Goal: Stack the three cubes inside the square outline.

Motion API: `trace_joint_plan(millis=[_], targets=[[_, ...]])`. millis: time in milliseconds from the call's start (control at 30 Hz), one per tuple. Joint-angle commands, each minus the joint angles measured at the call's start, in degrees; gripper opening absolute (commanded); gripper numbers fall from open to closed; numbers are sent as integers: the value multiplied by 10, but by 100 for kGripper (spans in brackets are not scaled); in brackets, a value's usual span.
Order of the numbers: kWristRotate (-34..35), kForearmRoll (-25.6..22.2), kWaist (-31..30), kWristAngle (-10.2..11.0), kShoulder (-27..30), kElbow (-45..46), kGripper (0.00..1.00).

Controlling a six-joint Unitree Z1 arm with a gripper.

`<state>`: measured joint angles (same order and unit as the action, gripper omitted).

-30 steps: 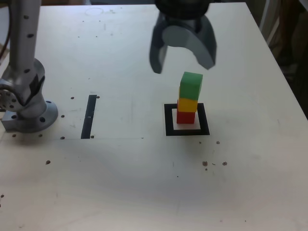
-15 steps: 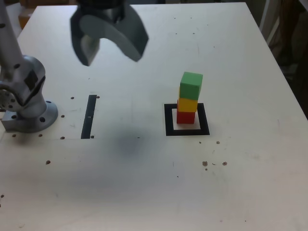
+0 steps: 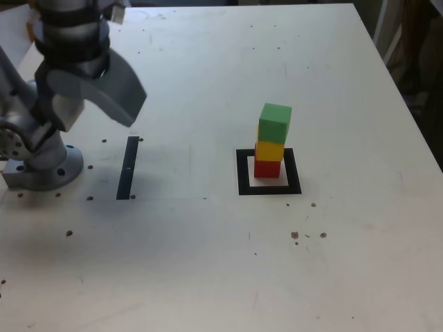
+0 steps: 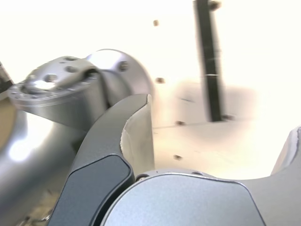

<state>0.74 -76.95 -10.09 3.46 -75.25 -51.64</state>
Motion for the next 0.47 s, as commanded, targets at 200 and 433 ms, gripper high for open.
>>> trace_joint_plan(millis=[200, 433], targets=[[14, 82, 1, -11, -6, 68, 99], [16, 158, 1, -13, -49, 124, 99]])
